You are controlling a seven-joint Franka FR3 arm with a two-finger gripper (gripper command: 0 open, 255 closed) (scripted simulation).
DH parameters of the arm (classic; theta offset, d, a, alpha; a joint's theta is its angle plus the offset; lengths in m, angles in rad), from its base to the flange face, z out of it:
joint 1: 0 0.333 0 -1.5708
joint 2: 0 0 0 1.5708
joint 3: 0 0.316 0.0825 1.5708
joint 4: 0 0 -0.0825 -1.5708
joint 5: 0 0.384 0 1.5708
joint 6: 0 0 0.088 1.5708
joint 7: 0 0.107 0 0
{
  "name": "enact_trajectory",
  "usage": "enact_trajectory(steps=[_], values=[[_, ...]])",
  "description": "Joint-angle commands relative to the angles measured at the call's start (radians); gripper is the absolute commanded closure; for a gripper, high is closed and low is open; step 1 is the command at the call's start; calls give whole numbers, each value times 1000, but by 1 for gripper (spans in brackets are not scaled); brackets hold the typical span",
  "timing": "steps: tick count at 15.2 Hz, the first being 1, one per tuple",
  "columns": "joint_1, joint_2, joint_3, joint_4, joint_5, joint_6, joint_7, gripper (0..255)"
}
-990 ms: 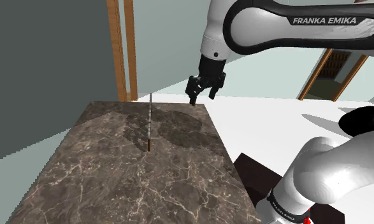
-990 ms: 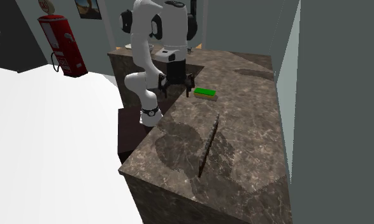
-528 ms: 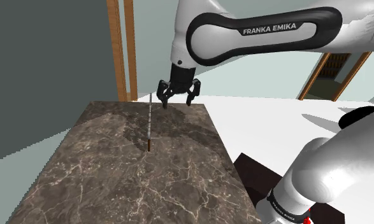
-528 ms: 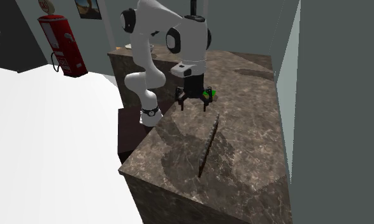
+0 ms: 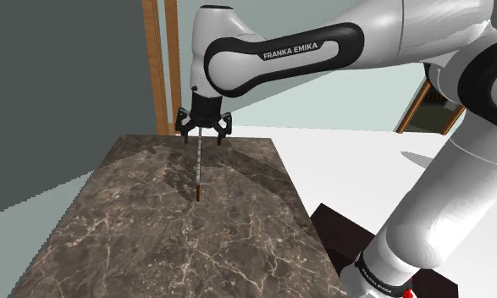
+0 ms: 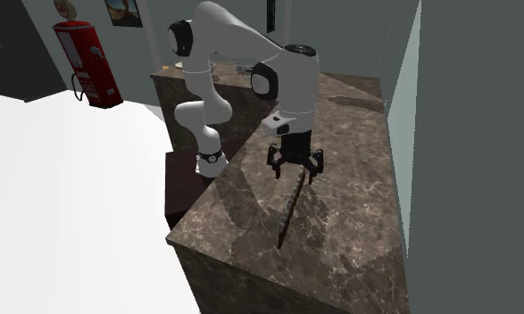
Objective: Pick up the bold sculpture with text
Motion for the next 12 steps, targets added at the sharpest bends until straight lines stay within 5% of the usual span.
enact_trajectory(steps=[1, 10, 11, 12], values=[[3, 44, 3, 30, -21, 13, 53, 0], [6, 71, 2, -43, -40, 109, 68, 0], [6, 72, 2, -42, -40, 109, 68, 255], [6, 72, 2, -41, -40, 108, 68, 255]])
